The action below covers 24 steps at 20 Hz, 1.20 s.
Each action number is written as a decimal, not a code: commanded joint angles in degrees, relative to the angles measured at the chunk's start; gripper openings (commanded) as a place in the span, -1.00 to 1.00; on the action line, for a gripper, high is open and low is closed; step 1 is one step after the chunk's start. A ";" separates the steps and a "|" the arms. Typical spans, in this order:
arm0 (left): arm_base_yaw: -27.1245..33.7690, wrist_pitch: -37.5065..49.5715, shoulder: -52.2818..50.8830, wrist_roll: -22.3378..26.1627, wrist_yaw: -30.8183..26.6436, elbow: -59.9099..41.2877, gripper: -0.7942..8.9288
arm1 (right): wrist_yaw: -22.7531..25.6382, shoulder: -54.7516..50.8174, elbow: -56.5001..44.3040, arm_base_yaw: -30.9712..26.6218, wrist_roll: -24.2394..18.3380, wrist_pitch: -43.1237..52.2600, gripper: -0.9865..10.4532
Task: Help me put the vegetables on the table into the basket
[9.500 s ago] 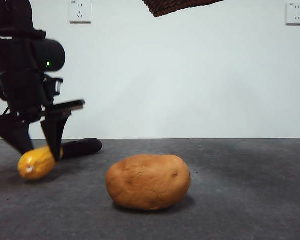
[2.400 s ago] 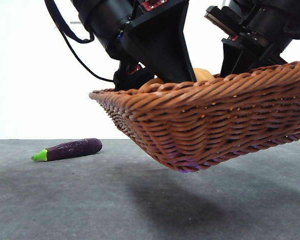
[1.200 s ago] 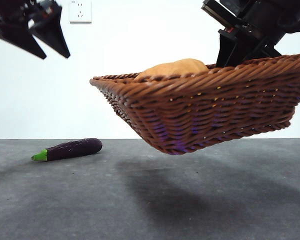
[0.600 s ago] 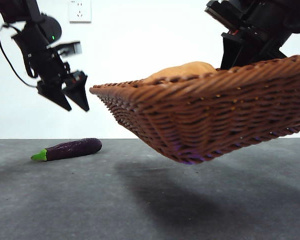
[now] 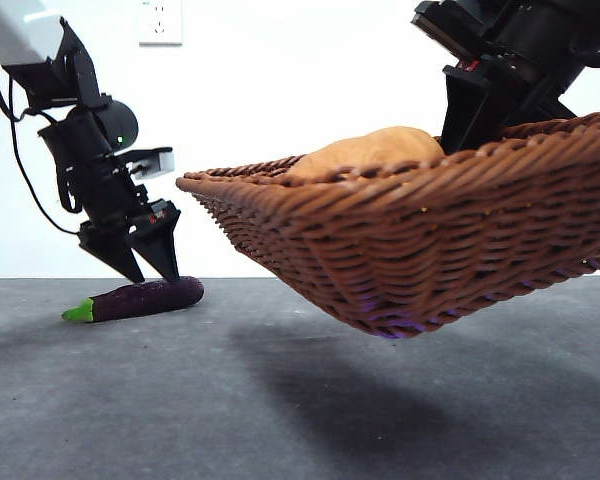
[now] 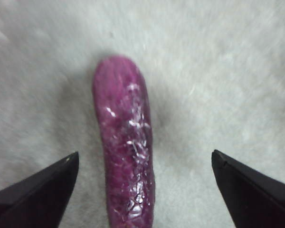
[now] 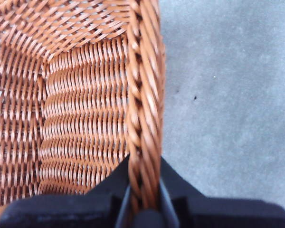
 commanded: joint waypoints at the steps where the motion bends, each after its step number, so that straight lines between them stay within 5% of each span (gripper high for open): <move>1: -0.07 -0.33 1.86 0.07 0.15 -0.04 0.12 | -0.66 -0.11 0.55 -0.02 -0.28 0.50 -0.85; 3: -0.13 -0.11 2.60 -0.26 -0.24 -0.04 0.09 | -0.63 -0.11 0.55 -0.02 -0.44 0.52 -0.85; 8: -0.17 0.77 2.89 -1.73 -3.34 -0.04 -0.36 | -0.63 -0.11 0.55 -0.02 -0.48 0.72 -0.85; 11: -0.20 0.24 3.82 -2.29 -3.08 -0.04 -0.41 | -0.61 -0.11 0.55 -0.02 -0.46 1.22 -0.85; 15: -1.29 -0.92 5.68 -2.19 -3.02 -0.04 -0.85 | -0.48 -0.11 0.55 -0.02 -0.46 1.11 -0.85; 24: 2.05 -5.60 -7.80 -3.19 0.63 0.15 -0.85 | -0.46 -0.09 0.55 -0.02 -0.24 1.14 -0.85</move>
